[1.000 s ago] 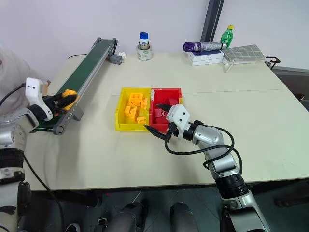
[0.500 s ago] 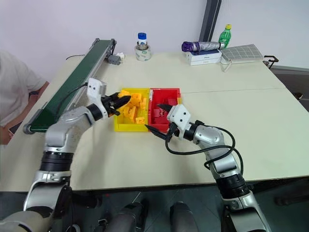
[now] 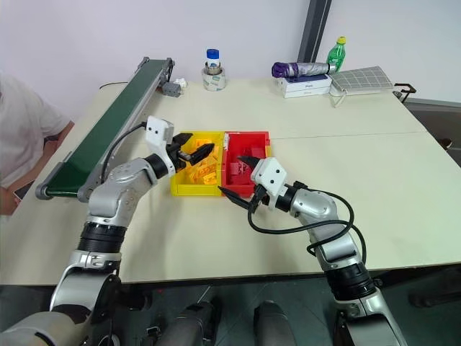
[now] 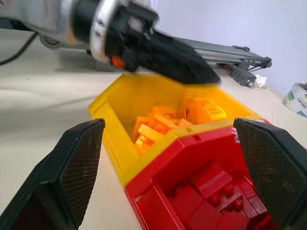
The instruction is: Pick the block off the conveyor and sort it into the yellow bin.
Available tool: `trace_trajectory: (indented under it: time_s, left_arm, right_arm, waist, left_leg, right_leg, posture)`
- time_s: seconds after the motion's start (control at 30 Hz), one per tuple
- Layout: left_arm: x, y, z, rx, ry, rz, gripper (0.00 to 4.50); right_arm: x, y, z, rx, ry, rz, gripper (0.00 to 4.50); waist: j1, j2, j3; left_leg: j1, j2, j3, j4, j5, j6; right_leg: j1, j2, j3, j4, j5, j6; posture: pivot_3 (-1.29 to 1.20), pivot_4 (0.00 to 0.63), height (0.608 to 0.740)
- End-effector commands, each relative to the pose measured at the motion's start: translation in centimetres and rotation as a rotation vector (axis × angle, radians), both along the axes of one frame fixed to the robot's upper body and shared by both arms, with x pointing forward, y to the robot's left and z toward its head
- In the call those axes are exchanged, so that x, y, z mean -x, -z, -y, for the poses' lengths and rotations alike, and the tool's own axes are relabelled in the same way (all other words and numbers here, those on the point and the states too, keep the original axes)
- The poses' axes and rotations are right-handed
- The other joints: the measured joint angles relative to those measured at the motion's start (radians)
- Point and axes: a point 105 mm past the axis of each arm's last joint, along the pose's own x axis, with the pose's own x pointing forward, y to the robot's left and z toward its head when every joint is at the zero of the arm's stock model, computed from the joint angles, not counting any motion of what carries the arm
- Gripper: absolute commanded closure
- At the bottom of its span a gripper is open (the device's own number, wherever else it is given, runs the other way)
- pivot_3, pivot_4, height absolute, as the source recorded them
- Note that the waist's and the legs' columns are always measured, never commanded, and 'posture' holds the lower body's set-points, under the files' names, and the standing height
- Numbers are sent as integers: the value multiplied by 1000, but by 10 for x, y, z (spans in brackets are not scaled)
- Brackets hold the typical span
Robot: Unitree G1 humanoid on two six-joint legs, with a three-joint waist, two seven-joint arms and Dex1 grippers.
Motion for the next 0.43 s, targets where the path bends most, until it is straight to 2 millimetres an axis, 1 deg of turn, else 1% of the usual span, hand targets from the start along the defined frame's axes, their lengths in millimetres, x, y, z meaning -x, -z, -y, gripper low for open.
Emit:
trace_trajectory:
  time_s: [0.03,0.1,0.17,0.23,0.3,0.37,0.43]
  left_arm:
    - [17,-19,-24,-20,25,53,51]
    - [35,-20,-37,-44,106,27,51]
    - [51,-29,-52,-49,138,36,51]
    - [59,-32,-73,-85,97,23,51]
    - [65,-33,-87,-109,79,17,51]
    - [66,-33,-100,-111,41,11,51]
    - [66,-29,-113,-133,-17,9,51]
  right_arm:
    - [4,-13,-3,-12,-16,51,0]
    - [3,-13,-2,-13,-18,49,0]
    - [3,-13,-3,-13,-21,49,0]
    - [3,-14,-4,-10,-29,49,0]
    - [2,-14,-4,-8,-34,49,0]
    - [1,-14,-4,-7,-39,49,0]
    - [1,-14,-6,-6,-47,50,0]
  waist:
    - [0,0,0]
    - [-6,0,0]
    - [-4,0,0]
    - [2,0,0]
    - [6,0,0]
    - [7,0,0]
    - [7,0,0]
  left_leg:
    - [0,0,0,0,0,0]
    - [0,0,0,0,0,0]
    - [0,1,2,-1,0,0]
    - [0,2,2,-1,0,0]
    - [0,2,2,-1,-1,-2]
    - [1,2,2,-1,-1,-2]
    - [1,2,2,-1,-1,-2]
  right_leg:
    - [0,0,0,0,0,0]
    - [0,0,0,0,0,0]
    - [-1,1,2,0,0,0]
    - [-2,2,2,0,0,-1]
    - [-1,2,3,0,-2,-3]
    - [0,1,3,-1,-2,-4]
    - [1,1,3,-1,-2,-5]
  posture:
    - [0,150,740]
    - [0,150,740]
    - [0,150,740]
    - [0,150,740]
    - [0,150,740]
    - [0,150,740]
    - [0,150,740]
